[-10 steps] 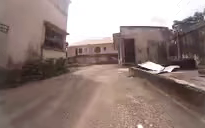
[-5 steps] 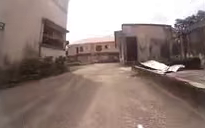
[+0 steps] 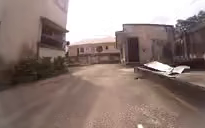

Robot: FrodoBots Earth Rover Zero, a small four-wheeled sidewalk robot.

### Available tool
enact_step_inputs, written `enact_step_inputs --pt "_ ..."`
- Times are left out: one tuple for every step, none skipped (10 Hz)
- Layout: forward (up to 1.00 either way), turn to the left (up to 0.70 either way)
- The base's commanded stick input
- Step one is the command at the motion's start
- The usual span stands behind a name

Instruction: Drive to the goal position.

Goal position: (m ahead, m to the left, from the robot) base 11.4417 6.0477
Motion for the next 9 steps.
enact_step_inputs --pt "0.50 0.06" --pt "0.50 0.07" --pt "0.50 0.07" --pt "0.50 0.07" --pt "0.50 0.07" --pt "0.50 0.07" --pt "0.50 0.07" --pt "0.50 0.07" --pt "0.50 0.07"
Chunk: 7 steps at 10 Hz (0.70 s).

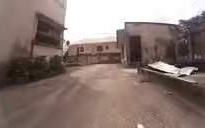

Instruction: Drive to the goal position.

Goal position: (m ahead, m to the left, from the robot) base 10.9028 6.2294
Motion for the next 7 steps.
enact_step_inputs --pt "0.50 0.07" --pt "0.50 0.07" --pt "0.50 0.07" --pt "0.50 0.07" --pt "0.50 0.07" --pt "0.50 0.07" --pt "0.50 0.07"
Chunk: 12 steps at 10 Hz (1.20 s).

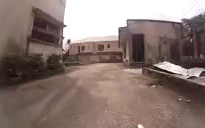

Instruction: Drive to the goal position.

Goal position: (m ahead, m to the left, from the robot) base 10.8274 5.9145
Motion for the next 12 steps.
enact_step_inputs --pt "0.50 0.07" --pt "0.50 0.07" --pt "0.50 0.07" --pt "0.50 0.07" --pt "0.50 0.07" --pt "0.50 0.07" --pt "0.50 0.07" --pt "0.50 0.07" --pt "0.50 0.07" --pt "0.50 0.07" --pt "0.50 0.07" --pt "0.50 0.07"
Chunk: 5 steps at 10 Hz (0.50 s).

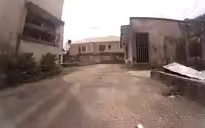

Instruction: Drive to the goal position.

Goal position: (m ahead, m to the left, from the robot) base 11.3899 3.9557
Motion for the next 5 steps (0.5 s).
enact_step_inputs --pt "0.50 0.07" --pt "0.50 0.07" --pt "0.50 0.07" --pt "0.50 0.07" --pt "0.50 0.07"
